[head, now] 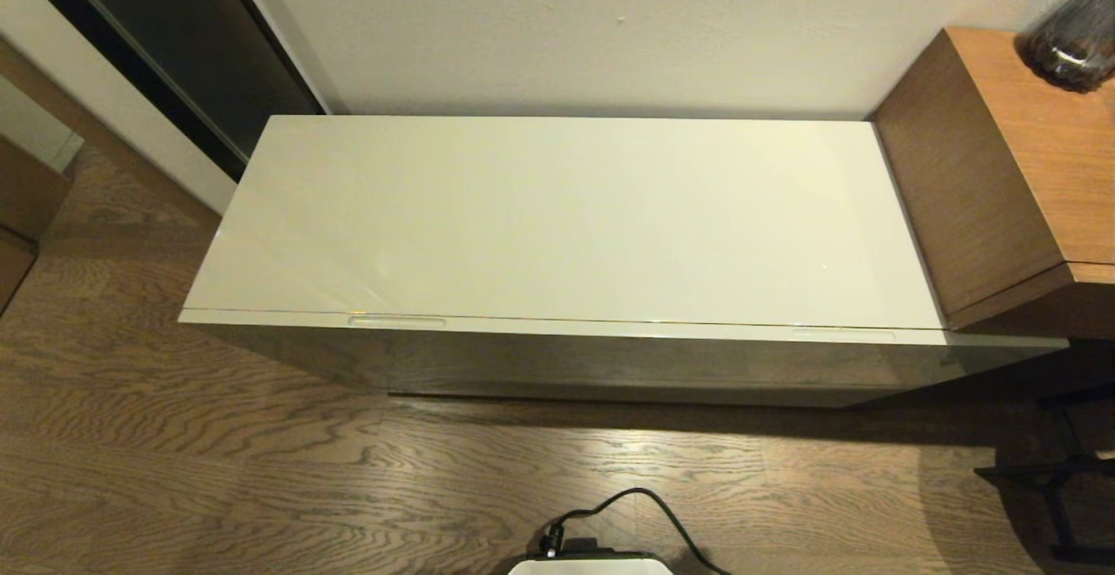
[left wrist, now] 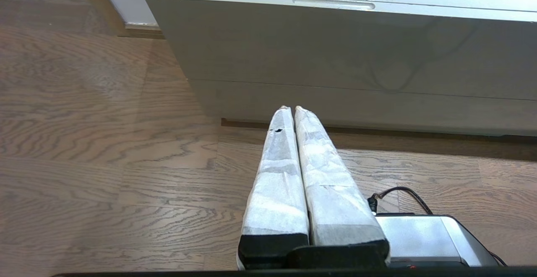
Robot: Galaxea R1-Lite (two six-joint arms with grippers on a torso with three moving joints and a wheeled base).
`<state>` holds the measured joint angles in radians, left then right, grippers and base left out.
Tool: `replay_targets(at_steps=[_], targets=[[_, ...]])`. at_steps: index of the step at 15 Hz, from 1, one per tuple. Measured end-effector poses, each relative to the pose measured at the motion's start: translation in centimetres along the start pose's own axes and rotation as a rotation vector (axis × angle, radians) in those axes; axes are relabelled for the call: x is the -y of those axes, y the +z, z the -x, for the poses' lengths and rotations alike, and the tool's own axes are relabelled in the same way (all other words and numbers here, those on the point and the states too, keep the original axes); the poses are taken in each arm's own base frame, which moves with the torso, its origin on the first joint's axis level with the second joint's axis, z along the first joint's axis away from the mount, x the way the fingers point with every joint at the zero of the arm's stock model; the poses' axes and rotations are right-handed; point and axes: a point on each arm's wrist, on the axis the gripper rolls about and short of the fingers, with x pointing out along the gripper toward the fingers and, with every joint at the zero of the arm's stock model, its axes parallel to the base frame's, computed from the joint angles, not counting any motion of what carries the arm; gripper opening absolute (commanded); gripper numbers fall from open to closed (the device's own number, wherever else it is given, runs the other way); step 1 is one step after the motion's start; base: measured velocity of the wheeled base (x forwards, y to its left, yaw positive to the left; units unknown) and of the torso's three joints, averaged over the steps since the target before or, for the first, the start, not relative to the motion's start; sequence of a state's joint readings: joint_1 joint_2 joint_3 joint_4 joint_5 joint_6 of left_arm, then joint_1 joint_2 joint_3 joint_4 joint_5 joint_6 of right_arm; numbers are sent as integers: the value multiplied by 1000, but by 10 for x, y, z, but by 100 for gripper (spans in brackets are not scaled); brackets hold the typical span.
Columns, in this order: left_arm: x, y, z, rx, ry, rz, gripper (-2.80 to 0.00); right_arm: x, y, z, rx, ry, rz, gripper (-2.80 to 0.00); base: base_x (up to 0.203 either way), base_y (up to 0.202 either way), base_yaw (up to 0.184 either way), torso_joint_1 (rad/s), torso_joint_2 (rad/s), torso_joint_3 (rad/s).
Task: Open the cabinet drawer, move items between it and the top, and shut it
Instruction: Open the drawer
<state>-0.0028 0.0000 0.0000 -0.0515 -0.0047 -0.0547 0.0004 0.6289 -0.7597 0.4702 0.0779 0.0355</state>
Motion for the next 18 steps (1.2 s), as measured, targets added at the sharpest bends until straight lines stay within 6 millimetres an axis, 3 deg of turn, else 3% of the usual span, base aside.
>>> replay_targets(at_steps=[4,10,14,18], targets=[[0,0,0,1,0,0,-280,5,28,-87,-310,-21,-123,-280,0,0,0,0,0,0],[0,0,0,0,-1,0,-280,12,47,-212,-449,-94,-280,-280,0,0,0,0,0,0],[0,0,0,0,0,0,-280,6,50,-256,-479,-121,-356,-280,0,0,0,0,0,0],[0,0,0,1,0,0,-280,0,48,-280,-501,-143,-405,-280,0,0,0,0,0,0]])
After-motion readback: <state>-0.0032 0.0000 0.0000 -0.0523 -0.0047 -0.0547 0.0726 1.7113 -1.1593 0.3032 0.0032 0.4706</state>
